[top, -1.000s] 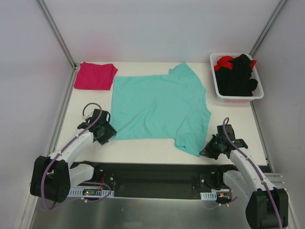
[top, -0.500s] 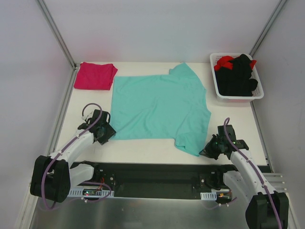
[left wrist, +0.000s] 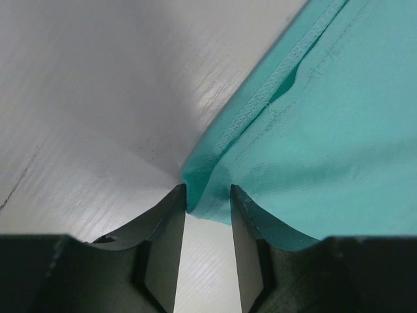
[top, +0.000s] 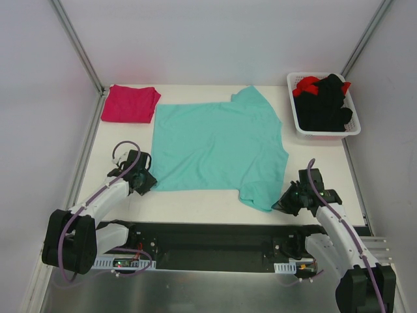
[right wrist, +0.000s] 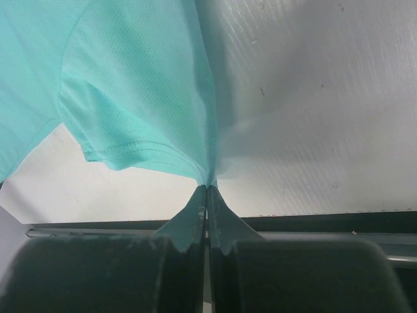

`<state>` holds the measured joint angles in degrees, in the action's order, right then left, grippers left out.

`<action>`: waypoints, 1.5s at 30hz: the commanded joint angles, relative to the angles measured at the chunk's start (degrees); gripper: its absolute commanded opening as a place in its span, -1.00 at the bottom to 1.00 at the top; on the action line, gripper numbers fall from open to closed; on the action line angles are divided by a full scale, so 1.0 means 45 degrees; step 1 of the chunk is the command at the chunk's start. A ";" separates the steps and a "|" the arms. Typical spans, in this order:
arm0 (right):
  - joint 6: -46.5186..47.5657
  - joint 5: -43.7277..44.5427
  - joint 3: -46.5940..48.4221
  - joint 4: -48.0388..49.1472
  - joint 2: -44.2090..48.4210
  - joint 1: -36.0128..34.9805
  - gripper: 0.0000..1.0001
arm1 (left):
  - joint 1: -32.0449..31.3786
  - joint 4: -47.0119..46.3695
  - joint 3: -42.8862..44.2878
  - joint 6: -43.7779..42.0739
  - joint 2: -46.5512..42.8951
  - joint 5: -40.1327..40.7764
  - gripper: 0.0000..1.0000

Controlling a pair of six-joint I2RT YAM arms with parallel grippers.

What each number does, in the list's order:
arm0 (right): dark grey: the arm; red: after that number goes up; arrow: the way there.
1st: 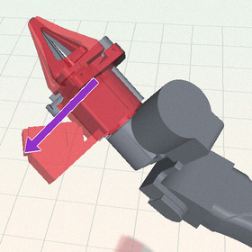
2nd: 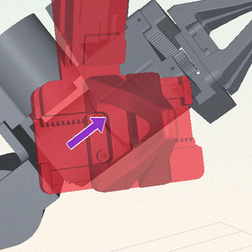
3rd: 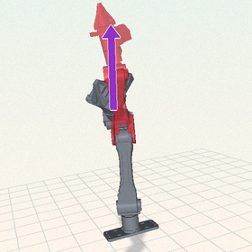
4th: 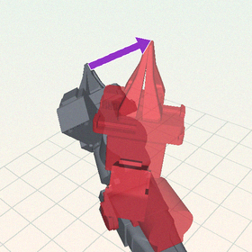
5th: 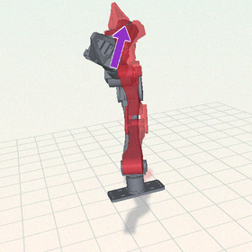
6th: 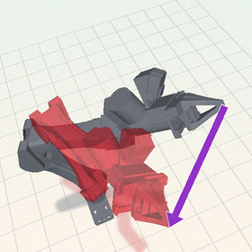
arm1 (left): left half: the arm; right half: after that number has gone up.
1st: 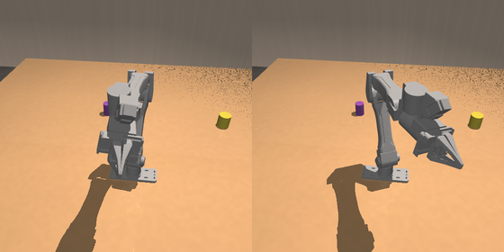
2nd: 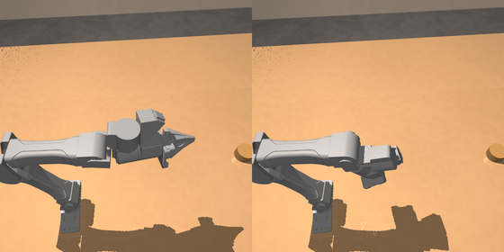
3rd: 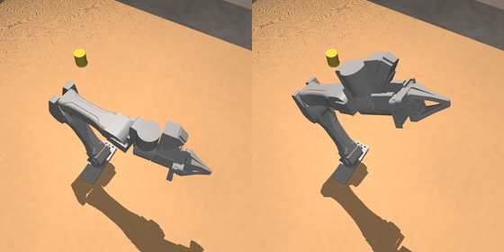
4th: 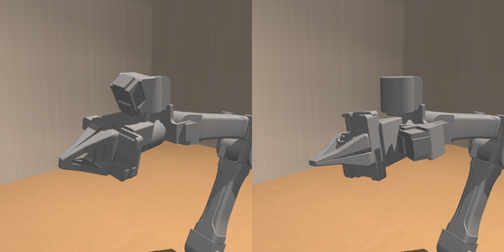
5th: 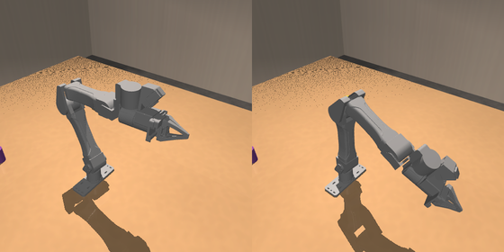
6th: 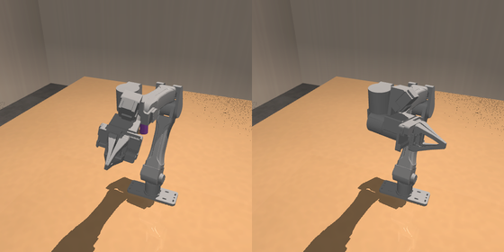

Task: Fold and stack the t-shirts

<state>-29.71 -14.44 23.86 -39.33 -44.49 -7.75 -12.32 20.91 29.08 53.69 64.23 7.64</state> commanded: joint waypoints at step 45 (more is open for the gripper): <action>0.3146 0.1450 0.3936 -0.1220 -0.1012 0.1702 -0.98 | 0.0335 0.4142 0.2111 -0.1072 -0.3354 0.1056 -1.00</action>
<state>-18.22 -7.94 38.52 -44.29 -48.53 -0.99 -11.51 35.94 35.83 50.30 50.02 10.59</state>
